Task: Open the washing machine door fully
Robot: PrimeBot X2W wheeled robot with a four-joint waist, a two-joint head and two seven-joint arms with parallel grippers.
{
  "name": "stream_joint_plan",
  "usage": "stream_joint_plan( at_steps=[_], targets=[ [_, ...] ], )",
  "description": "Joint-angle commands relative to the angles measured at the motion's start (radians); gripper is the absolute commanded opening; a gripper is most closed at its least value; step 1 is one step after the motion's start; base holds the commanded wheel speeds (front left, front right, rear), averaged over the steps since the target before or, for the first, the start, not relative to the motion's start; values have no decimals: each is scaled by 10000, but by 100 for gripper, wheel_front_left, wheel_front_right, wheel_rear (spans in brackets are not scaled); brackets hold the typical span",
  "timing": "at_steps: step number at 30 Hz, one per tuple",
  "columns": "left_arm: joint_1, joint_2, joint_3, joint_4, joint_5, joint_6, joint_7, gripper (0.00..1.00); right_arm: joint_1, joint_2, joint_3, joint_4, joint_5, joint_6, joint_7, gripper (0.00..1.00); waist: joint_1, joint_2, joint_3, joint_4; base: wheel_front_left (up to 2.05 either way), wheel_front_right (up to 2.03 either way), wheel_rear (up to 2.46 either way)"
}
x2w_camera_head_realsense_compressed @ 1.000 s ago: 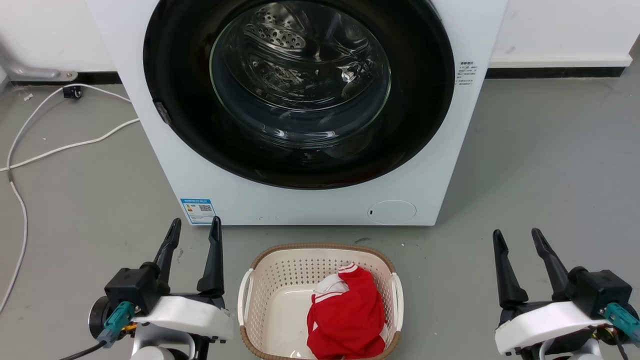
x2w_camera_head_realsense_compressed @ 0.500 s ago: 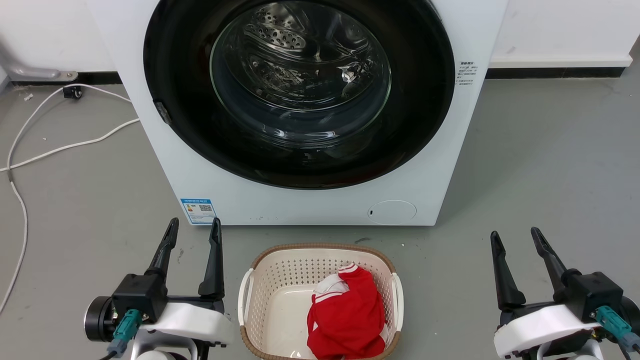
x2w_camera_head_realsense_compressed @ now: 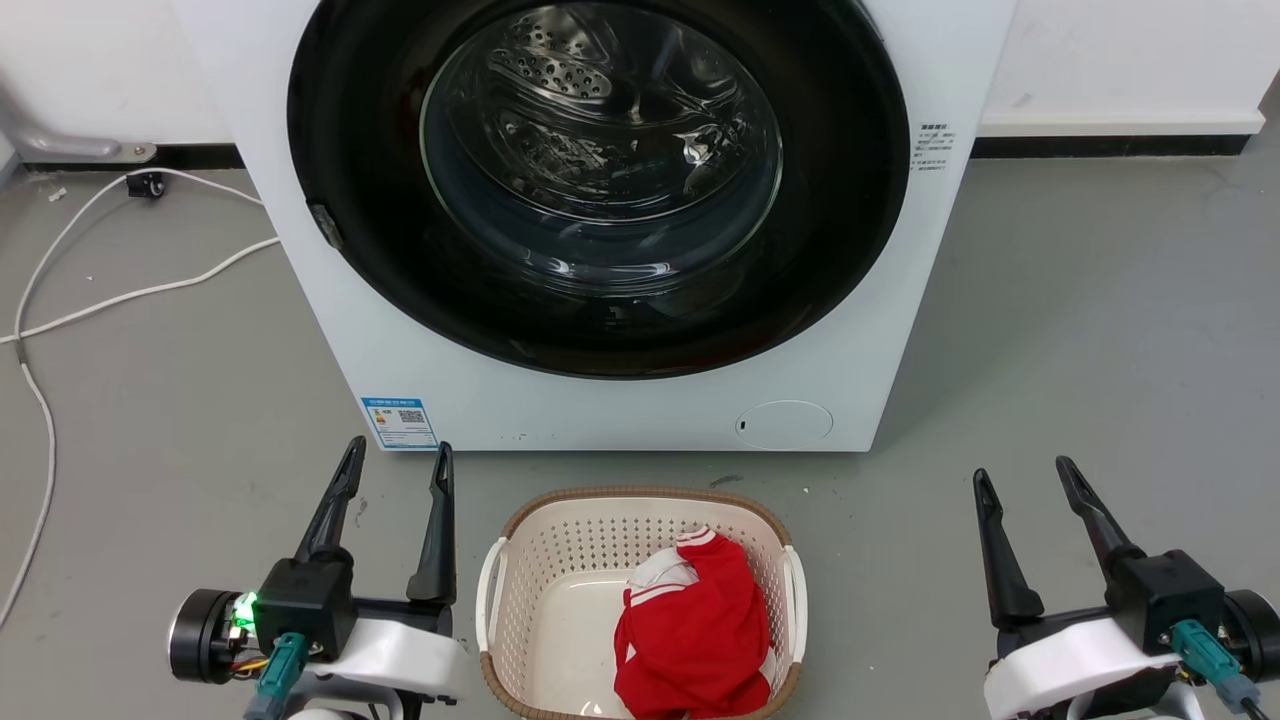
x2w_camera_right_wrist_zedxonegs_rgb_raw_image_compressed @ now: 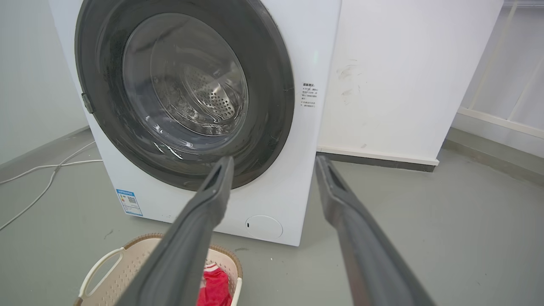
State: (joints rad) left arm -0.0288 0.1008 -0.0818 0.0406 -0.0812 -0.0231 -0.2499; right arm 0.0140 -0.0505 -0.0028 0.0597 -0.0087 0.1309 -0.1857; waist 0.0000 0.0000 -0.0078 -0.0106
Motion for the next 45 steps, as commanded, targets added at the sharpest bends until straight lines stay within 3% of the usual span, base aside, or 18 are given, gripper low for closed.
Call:
stream_joint_plan(
  at_steps=[1,27,28,29,36,39,45],
  targets=[
    [84,-21,33,-47,205,39,-104,100,69,4,28,-82,-261,-3,-77,100,0,0,3,6,0,0,0],
    [224,-293,379,71,380,-232,-158,100,45,6,27,-32,-112,-5,-84,100,0,0,24,0,0,0,0],
    [226,-299,393,72,381,-242,-158,100,43,6,25,-16,-60,-5,-83,84,0,0,24,0,0,0,0],
    [230,-307,407,71,399,-257,-158,100,22,6,23,-10,7,-3,-106,0,0,0,28,1,0,0,0],
    [235,-341,463,61,393,-284,-158,100,-118,6,-84,-44,776,-3,-249,0,0,0,44,8,0,0,0],
    [240,-357,504,49,358,-285,-158,100,-180,6,-253,-63,1842,-3,-379,0,0,0,47,-5,0,0,0],
    [222,-387,589,53,306,-297,-158,100,-633,7,-725,307,6664,-3,-579,0,0,0,66,-38,0,0,0]
  ],
)
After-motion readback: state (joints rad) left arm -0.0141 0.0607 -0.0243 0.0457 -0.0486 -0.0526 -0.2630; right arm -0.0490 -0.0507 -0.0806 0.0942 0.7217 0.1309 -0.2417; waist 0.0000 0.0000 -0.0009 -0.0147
